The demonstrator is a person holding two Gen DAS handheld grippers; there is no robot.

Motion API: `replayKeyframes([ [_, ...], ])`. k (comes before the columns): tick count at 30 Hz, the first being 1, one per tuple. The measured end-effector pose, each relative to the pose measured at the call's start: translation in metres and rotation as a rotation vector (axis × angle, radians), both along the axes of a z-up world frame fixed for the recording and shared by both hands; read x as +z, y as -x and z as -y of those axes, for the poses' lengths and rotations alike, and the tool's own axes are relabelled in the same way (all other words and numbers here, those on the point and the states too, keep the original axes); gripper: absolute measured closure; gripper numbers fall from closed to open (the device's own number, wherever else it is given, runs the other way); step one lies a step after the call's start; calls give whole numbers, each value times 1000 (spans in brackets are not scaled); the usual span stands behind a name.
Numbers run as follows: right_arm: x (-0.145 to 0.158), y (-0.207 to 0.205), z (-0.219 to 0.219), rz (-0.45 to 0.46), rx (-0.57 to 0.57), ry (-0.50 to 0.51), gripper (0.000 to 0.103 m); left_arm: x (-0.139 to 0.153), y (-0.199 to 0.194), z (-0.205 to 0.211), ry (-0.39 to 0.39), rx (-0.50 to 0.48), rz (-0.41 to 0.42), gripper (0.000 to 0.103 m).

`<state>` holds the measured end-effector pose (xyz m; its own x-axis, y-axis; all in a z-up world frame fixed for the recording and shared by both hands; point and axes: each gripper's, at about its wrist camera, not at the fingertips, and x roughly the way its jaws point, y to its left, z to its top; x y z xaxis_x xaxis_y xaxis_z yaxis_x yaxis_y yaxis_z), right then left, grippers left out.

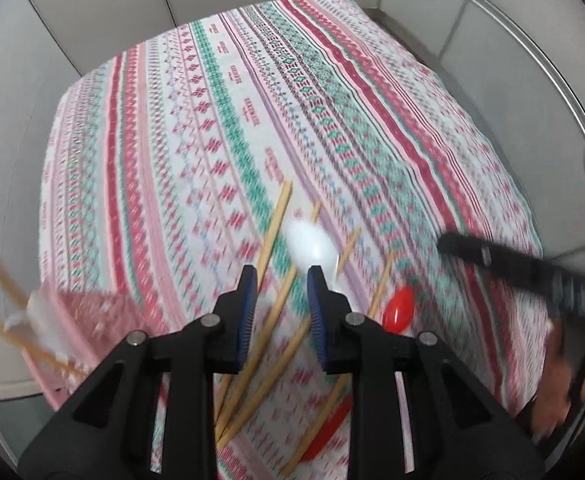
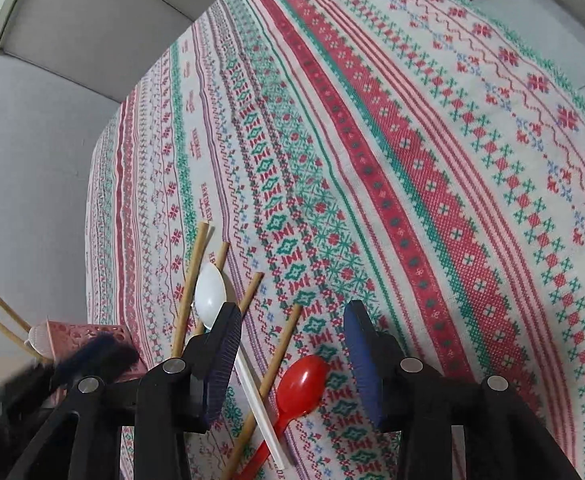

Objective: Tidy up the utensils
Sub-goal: 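Grasp a bamboo chopstick with the left tool and lift it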

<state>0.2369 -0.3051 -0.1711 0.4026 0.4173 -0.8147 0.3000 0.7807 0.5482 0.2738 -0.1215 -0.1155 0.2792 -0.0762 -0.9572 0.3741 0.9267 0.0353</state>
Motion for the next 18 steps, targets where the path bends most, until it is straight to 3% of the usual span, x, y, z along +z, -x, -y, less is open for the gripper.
replayKeyframes([
  [5, -8, 0, 4, -39, -7, -31, 55, -19, -33, 16, -55, 40, -1, 80],
  [8, -9, -5, 0, -38, 4, -29, 55, -29, -44, 27, -87, 3, 23, 83],
  [12, -12, -5, 9, -49, -26, -30, 55, -43, -55, 36, -99, -32, 1, 86],
  [18, -19, -6, 26, -75, -81, -68, 54, -64, -67, 31, -112, -7, -51, 86],
])
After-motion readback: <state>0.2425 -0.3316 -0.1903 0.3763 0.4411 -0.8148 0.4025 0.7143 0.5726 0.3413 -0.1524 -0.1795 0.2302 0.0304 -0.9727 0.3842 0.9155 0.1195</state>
